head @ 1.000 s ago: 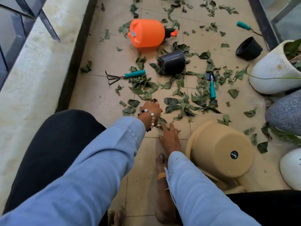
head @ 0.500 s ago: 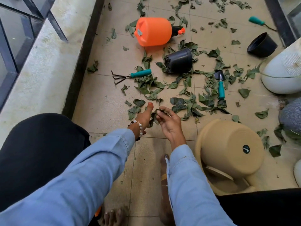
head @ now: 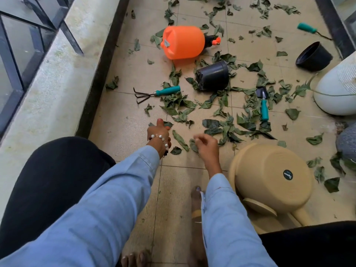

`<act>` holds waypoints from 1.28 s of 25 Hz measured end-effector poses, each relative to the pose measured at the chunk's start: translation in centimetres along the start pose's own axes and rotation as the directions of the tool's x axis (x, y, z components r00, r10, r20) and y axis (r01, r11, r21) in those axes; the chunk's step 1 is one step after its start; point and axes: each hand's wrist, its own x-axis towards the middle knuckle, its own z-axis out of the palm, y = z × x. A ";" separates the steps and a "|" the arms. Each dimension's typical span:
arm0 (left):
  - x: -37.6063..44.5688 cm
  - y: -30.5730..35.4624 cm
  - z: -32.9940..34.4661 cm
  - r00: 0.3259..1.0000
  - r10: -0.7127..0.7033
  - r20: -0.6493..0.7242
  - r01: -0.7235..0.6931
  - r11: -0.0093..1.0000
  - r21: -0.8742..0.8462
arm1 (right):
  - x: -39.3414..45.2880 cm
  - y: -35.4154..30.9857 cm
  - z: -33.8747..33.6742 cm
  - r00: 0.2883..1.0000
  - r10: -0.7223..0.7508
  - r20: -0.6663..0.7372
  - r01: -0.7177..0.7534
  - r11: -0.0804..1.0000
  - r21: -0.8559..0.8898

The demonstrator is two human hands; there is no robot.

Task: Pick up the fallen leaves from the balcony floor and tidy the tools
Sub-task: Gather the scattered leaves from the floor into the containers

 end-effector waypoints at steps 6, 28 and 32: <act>0.2 0.4 -2.4 0.995 -0.094 0.022 0.093 0.995 0.035 | -0.2 7.1 3.5 0.991 -0.125 0.051 0.118 0.612 -0.782; -1.0 2.1 -4.0 0.991 -0.014 0.135 0.021 0.999 -0.050 | -0.9 -7.0 7.3 0.993 -0.036 0.113 0.007 0.970 0.245; -0.4 3.1 -5.5 0.999 -0.009 -0.052 0.002 0.990 -0.138 | -1.3 -9.5 8.8 0.817 -0.350 0.458 0.452 0.882 -0.133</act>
